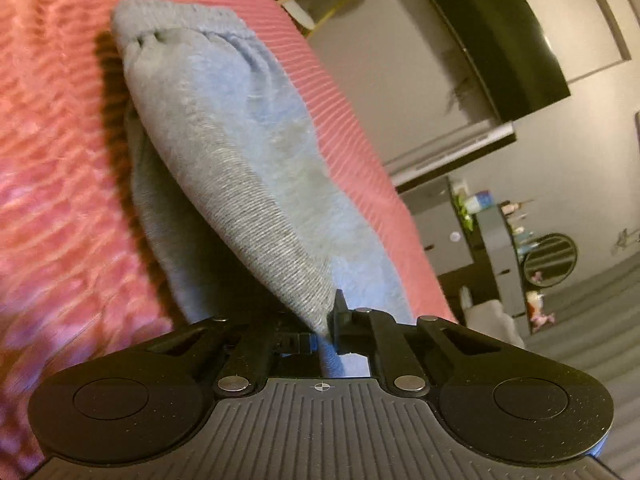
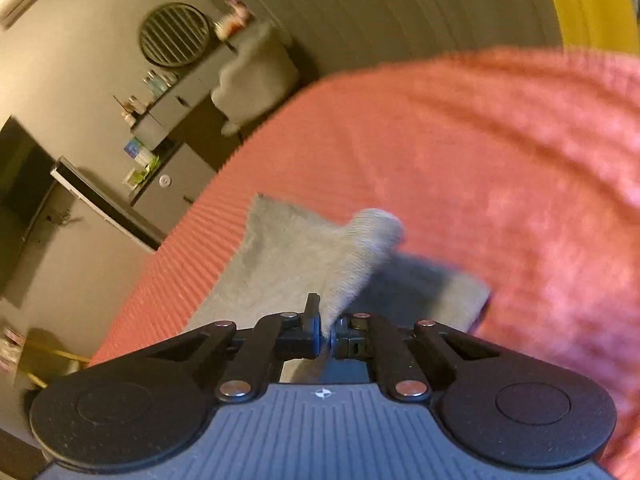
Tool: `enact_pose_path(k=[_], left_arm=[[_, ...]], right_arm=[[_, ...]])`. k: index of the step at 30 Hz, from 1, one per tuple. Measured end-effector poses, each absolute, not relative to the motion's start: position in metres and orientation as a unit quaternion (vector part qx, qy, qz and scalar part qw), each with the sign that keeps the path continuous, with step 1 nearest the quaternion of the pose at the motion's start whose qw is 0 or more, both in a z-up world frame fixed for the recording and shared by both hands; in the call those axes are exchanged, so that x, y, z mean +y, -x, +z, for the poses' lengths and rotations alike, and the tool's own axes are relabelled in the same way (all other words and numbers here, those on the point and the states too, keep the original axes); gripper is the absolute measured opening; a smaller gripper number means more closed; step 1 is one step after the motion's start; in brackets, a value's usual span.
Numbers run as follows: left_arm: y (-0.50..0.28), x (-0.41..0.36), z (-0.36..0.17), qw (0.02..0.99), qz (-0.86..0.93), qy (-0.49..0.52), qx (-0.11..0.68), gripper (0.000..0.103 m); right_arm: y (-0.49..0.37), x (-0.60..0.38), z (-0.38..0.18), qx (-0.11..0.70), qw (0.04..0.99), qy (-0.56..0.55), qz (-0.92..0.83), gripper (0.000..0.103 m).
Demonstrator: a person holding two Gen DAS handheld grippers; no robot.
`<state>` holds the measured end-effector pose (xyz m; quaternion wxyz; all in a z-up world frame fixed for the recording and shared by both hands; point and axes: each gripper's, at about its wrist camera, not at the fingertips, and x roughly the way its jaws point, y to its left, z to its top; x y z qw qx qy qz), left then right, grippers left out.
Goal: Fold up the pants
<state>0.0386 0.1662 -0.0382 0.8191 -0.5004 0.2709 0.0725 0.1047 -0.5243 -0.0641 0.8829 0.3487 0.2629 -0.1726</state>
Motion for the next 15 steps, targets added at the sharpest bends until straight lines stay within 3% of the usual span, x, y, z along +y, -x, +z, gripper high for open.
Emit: enact_pose_path(k=[3, 5, 6, 7, 8, 10, 13, 15], left_arm=[[-0.038, 0.155, -0.035, 0.826, 0.121, 0.447, 0.321, 0.009], [-0.04, 0.145, -0.029, 0.826, 0.185, 0.39, 0.363, 0.016], [-0.041, 0.141, -0.023, 0.829, 0.217, 0.363, 0.366, 0.018], [-0.038, 0.136, -0.016, 0.839, 0.237, 0.336, 0.356, 0.029], [-0.037, 0.129, -0.005, 0.851, 0.266, 0.304, 0.337, 0.034], [-0.041, 0.112, 0.014, 0.878, 0.282, 0.252, 0.292, 0.057], [-0.069, 0.088, 0.025, 0.917, 0.2, 0.231, 0.255, 0.071], [-0.101, 0.074, 0.015, 0.928, 0.115, 0.25, 0.25, 0.073]], right_arm=[[-0.107, -0.521, -0.073, 0.29, 0.892, -0.281, -0.201, 0.005], [-0.116, -0.517, -0.086, 0.33, 0.89, -0.232, -0.214, 0.007], [-0.12, -0.513, -0.088, 0.338, 0.89, -0.208, -0.224, 0.012], [-0.121, -0.507, -0.087, 0.338, 0.892, -0.174, -0.245, 0.017], [-0.121, -0.501, -0.083, 0.332, 0.892, -0.141, -0.272, 0.032], [-0.121, -0.487, -0.07, 0.31, 0.891, -0.083, -0.321, 0.039], [-0.127, -0.461, -0.046, 0.254, 0.919, -0.058, -0.297, 0.048], [-0.14, -0.439, -0.036, 0.239, 0.94, -0.106, -0.22, 0.066]])
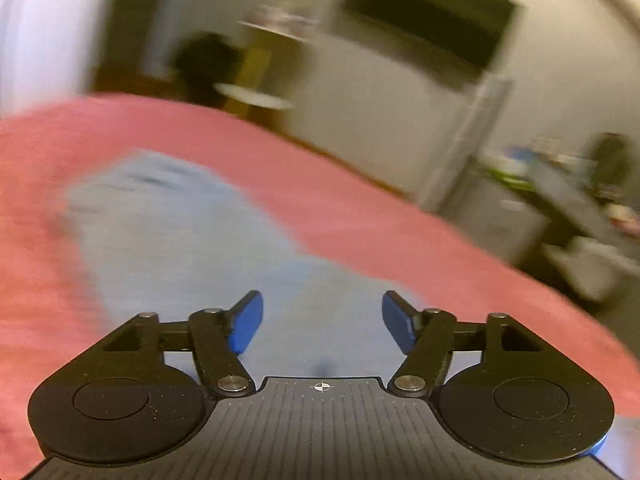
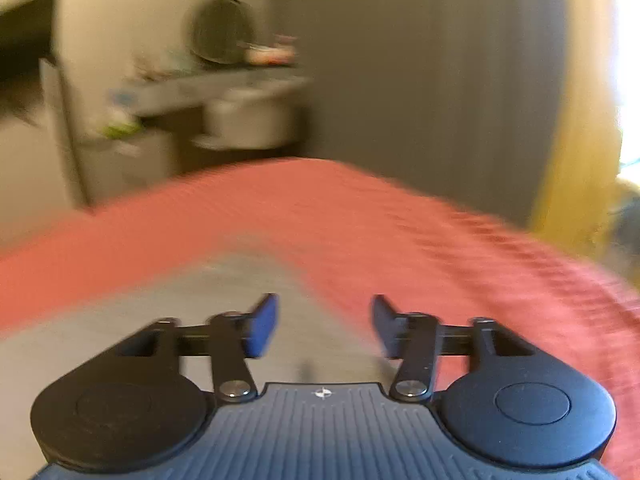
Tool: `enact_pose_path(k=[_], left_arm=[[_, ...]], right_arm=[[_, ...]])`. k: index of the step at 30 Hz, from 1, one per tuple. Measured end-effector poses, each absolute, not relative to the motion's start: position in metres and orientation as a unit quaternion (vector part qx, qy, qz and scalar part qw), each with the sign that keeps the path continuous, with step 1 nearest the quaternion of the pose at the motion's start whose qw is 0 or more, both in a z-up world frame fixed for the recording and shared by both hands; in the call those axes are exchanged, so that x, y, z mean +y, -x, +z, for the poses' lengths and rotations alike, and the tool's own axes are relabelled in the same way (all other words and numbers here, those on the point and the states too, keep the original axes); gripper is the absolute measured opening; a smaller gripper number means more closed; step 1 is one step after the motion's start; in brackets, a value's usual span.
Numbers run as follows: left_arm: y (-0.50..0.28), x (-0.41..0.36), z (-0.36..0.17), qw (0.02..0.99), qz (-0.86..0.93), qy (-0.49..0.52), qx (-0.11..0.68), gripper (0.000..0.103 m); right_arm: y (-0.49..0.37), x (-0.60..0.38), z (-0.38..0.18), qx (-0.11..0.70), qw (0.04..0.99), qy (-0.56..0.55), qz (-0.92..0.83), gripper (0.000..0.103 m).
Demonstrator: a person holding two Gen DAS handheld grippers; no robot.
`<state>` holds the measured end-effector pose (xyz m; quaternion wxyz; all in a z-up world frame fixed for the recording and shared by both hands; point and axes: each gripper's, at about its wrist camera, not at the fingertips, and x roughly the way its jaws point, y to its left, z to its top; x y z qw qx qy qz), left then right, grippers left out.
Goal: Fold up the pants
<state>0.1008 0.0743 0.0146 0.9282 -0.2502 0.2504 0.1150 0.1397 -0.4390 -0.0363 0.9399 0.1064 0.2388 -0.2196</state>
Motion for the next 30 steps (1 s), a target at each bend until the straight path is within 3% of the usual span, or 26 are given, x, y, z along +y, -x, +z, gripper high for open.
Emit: enact_pose_path(k=[4, 6, 7, 8, 12, 19, 20, 21, 23, 24, 25, 30], left_arm=[[-0.16, 0.06, -0.034, 0.906, 0.035, 0.263, 0.329, 0.072], [-0.169, 0.061, -0.049, 0.912, 0.053, 0.217, 0.345, 0.061], [-0.168, 0.062, -0.051, 0.921, 0.051, 0.19, 0.335, 0.061], [-0.166, 0.064, -0.051, 0.93, 0.063, 0.159, 0.325, 0.061], [-0.164, 0.089, -0.054, 0.929, 0.131, 0.15, 0.312, 0.06], [-0.153, 0.127, -0.041, 0.897, 0.238, 0.225, 0.296, 0.046], [-0.15, 0.133, -0.036, 0.891, 0.246, 0.245, 0.291, 0.046], [-0.145, 0.138, -0.032, 0.887, 0.25, 0.264, 0.284, 0.046], [-0.139, 0.135, -0.024, 0.88, 0.278, 0.266, 0.277, 0.049], [-0.137, 0.133, -0.02, 0.877, 0.299, 0.253, 0.279, 0.065], [-0.133, 0.129, -0.015, 0.872, 0.328, 0.236, 0.277, 0.076], [-0.109, 0.12, -0.007, 0.883, 0.269, 0.277, 0.267, 0.08]], right_arm=[[-0.191, -0.395, -0.065, 0.312, 0.889, -0.329, 0.068, 0.067], [-0.217, -0.383, -0.095, 0.37, 0.827, -0.402, 0.133, 0.066], [-0.225, -0.382, -0.108, 0.397, 0.811, -0.408, 0.13, 0.06], [-0.229, -0.388, -0.117, 0.406, 0.809, -0.405, 0.127, 0.041], [-0.217, -0.454, -0.124, 0.367, 0.816, -0.437, 0.092, 0.022], [-0.14, -0.569, -0.099, 0.308, 0.837, -0.434, -0.129, 0.023], [-0.127, -0.577, -0.094, 0.301, 0.837, -0.436, -0.136, 0.027], [-0.11, -0.583, -0.087, 0.292, 0.84, -0.434, -0.144, 0.037], [-0.079, -0.586, -0.08, 0.277, 0.841, -0.435, -0.167, 0.057], [-0.073, -0.588, -0.082, 0.275, 0.838, -0.438, -0.176, 0.062], [-0.064, -0.587, -0.085, 0.277, 0.831, -0.446, -0.185, 0.062], [-0.055, -0.594, -0.119, 0.27, 0.795, -0.528, -0.129, 0.061]])
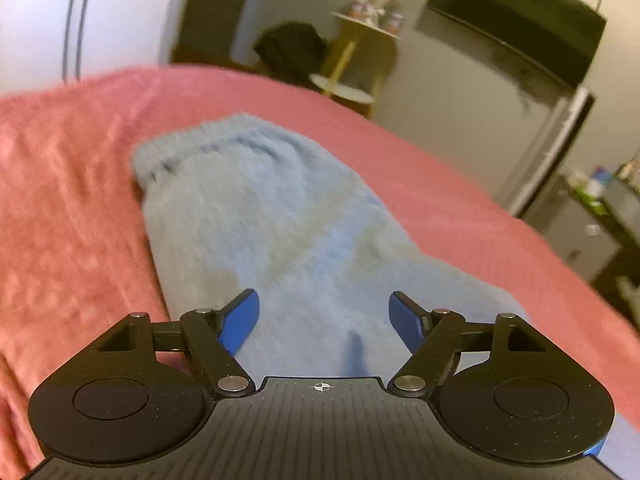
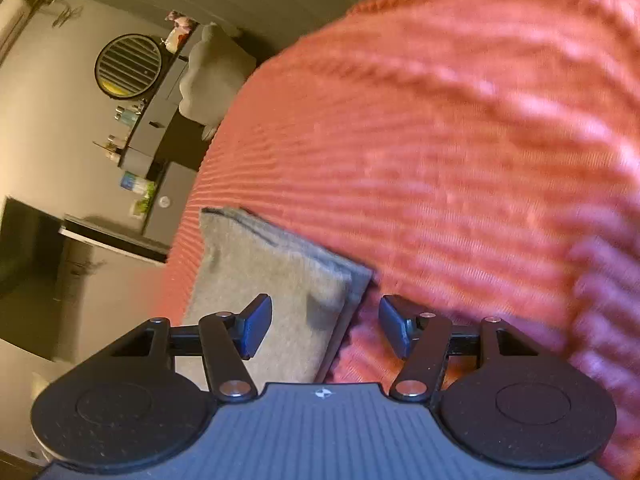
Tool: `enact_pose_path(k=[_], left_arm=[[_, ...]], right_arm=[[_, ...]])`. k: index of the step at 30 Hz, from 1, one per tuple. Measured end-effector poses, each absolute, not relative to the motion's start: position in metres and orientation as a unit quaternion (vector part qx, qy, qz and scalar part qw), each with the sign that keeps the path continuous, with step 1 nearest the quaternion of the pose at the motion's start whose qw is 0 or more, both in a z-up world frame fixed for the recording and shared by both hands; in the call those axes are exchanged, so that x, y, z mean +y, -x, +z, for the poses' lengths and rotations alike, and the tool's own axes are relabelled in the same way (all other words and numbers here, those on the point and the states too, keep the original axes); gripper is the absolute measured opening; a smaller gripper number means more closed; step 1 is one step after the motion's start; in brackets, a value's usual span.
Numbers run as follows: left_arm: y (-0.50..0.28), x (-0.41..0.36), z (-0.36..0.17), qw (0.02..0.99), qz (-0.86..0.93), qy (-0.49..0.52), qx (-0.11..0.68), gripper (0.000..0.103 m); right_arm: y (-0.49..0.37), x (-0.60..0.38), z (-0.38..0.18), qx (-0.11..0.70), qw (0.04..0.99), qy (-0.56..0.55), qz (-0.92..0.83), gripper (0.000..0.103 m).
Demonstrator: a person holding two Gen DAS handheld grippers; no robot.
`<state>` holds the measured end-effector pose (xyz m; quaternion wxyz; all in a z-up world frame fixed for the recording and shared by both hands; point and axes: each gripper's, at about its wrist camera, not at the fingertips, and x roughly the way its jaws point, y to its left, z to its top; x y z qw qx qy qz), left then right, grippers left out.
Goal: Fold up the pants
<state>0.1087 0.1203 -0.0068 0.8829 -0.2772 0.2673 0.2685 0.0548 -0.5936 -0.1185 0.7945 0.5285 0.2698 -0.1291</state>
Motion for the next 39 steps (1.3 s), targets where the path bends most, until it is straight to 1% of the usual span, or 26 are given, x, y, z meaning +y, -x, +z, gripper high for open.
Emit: enact_pose_path(k=[2, 4, 5, 6, 7, 8, 10, 13, 15, 17, 22, 24, 26, 30, 33, 35, 36, 39], left_arm=[[-0.093, 0.119, -0.009, 0.878, 0.255, 0.306, 0.264, 0.08], [-0.093, 0.121, -0.01, 0.875, 0.233, 0.33, 0.268, 0.08], [-0.093, 0.115, -0.017, 0.874, 0.224, 0.334, 0.271, 0.08], [-0.094, 0.115, -0.017, 0.874, 0.216, 0.338, 0.273, 0.08], [-0.096, 0.116, -0.019, 0.875, 0.209, 0.34, 0.275, 0.08], [-0.098, 0.115, -0.022, 0.875, 0.202, 0.341, 0.277, 0.08], [-0.099, 0.111, -0.025, 0.876, 0.186, 0.345, 0.282, 0.08], [-0.098, 0.099, -0.031, 0.882, 0.157, 0.34, 0.285, 0.08], [-0.102, 0.087, -0.031, 0.89, 0.137, 0.324, 0.289, 0.081], [-0.108, 0.075, -0.034, 0.897, 0.128, 0.297, 0.3, 0.082], [-0.124, 0.055, -0.049, 0.902, 0.14, 0.228, 0.338, 0.083], [-0.127, 0.051, -0.051, 0.904, 0.143, 0.211, 0.343, 0.083], [-0.13, 0.048, -0.054, 0.906, 0.145, 0.2, 0.345, 0.084], [-0.131, 0.045, -0.054, 0.909, 0.146, 0.184, 0.346, 0.086], [-0.13, 0.045, -0.054, 0.909, 0.146, 0.181, 0.345, 0.086], [-0.129, 0.046, -0.055, 0.91, 0.144, 0.181, 0.344, 0.086], [-0.129, 0.046, -0.055, 0.911, 0.144, 0.182, 0.342, 0.086], [-0.128, 0.048, -0.055, 0.911, 0.142, 0.185, 0.34, 0.086]], right_arm=[[-0.064, -0.592, -0.124, 0.265, 0.798, -0.527, -0.123, 0.061], [-0.069, -0.593, -0.132, 0.262, 0.801, -0.526, -0.118, 0.061], [-0.073, -0.594, -0.134, 0.259, 0.802, -0.525, -0.115, 0.057], [-0.074, -0.594, -0.133, 0.259, 0.804, -0.523, -0.113, 0.043], [-0.076, -0.593, -0.131, 0.261, 0.807, -0.518, -0.11, 0.034], [-0.084, -0.595, -0.131, 0.26, 0.811, -0.513, -0.105, 0.021], [-0.082, -0.593, -0.128, 0.254, 0.821, -0.502, -0.093, 0.02], [-0.077, -0.592, -0.128, 0.248, 0.831, -0.491, -0.08, 0.021], [-0.077, -0.594, -0.132, 0.245, 0.827, -0.502, -0.071, 0.026], [-0.08, -0.596, -0.136, 0.247, 0.819, -0.513, -0.073, 0.028], [-0.095, -0.596, -0.139, 0.257, 0.82, -0.505, -0.072, 0.028], [-0.098, -0.593, -0.135, 0.254, 0.832, -0.487, -0.072, 0.019], [-0.099, -0.59, -0.131, 0.251, 0.842, -0.473, -0.07, 0.019], [-0.105, -0.588, -0.134, 0.268, 0.838, -0.466, -0.092, 0.026], [-0.106, -0.587, -0.132, 0.269, 0.836, -0.468, -0.099, 0.026], [-0.106, -0.583, -0.128, 0.27, 0.839, -0.46, -0.108, 0.025], [-0.107, -0.581, -0.125, 0.272, 0.842, -0.452, -0.114, 0.021], [-0.11, -0.57, -0.111, 0.284, 0.856, -0.411, -0.136, 0.016]])
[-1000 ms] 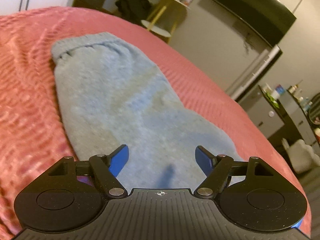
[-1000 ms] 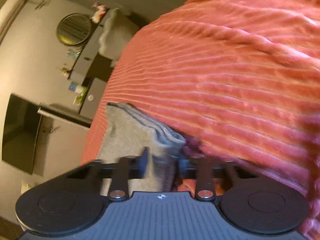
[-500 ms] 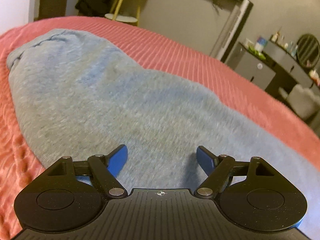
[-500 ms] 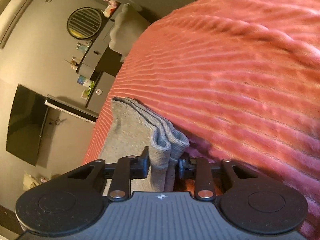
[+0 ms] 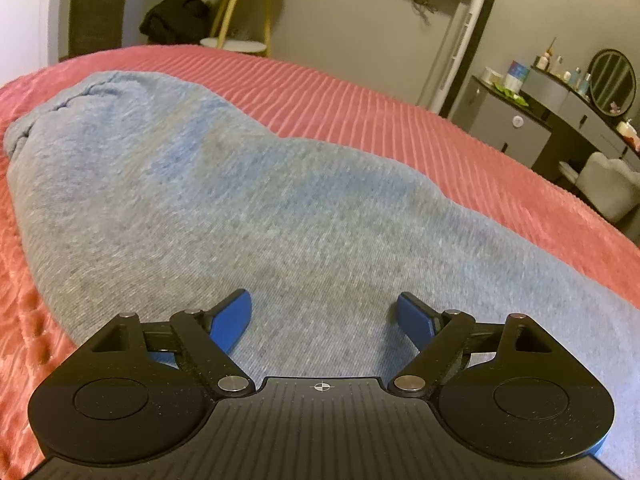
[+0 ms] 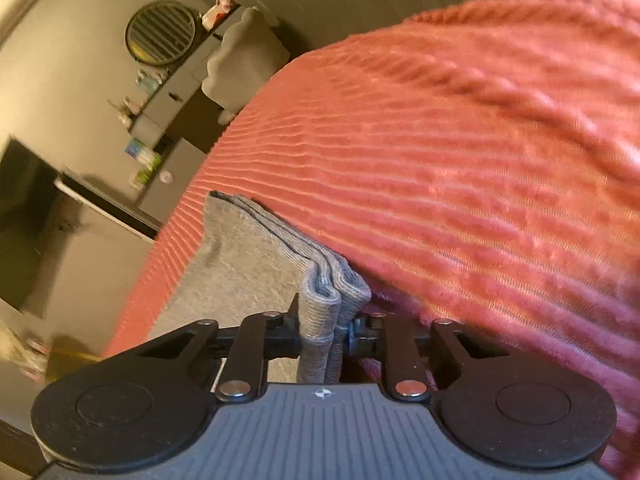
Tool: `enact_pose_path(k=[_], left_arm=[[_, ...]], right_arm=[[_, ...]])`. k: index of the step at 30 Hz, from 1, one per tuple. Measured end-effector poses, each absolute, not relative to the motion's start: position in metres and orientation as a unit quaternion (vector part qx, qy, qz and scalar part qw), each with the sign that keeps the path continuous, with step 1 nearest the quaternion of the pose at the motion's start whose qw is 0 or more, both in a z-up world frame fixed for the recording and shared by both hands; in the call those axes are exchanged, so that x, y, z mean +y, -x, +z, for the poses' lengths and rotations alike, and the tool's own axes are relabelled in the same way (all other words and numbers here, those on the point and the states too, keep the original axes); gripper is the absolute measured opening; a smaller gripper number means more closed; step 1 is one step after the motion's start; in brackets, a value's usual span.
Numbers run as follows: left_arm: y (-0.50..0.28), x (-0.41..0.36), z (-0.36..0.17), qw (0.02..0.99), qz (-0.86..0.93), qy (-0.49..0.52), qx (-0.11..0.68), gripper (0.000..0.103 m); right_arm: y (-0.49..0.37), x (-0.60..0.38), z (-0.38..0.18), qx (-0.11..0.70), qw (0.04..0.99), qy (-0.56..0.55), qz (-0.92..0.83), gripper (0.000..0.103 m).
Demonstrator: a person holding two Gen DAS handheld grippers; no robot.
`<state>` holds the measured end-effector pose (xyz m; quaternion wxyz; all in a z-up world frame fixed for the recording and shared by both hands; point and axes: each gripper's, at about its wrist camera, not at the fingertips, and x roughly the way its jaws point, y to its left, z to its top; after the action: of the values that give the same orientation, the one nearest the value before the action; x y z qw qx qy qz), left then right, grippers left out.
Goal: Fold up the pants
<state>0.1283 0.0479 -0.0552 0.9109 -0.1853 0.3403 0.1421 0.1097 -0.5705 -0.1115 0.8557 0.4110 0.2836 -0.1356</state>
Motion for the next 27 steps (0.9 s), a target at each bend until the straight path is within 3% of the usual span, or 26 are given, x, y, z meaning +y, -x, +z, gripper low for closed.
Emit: enact_pose_path(k=[5, 10, 15, 20, 22, 27], left_arm=[[-0.124, 0.054, -0.054, 0.91, 0.135, 0.207, 0.332, 0.086], [-0.115, 0.063, -0.049, 0.908, 0.123, 0.254, 0.311, 0.085], [-0.108, 0.066, -0.045, 0.905, 0.112, 0.276, 0.304, 0.083], [-0.109, 0.066, -0.046, 0.905, 0.09, 0.28, 0.308, 0.083], [-0.112, 0.063, -0.047, 0.907, 0.079, 0.275, 0.311, 0.083], [-0.12, 0.047, -0.046, 0.914, 0.038, 0.246, 0.321, 0.082]], right_arm=[[-0.124, -0.513, -0.045, 0.282, 0.912, -0.249, -0.163, 0.014], [-0.135, -0.372, 0.032, 0.231, 0.973, -0.016, -0.011, 0.014], [-0.129, -0.243, -0.001, 0.26, 0.947, 0.096, 0.16, 0.015], [-0.128, -0.188, -0.08, 0.393, 0.883, 0.101, 0.234, 0.019], [-0.127, -0.194, -0.076, 0.398, 0.882, 0.081, 0.237, 0.025], [-0.135, -0.247, -0.068, 0.44, 0.847, -0.088, 0.286, 0.043]])
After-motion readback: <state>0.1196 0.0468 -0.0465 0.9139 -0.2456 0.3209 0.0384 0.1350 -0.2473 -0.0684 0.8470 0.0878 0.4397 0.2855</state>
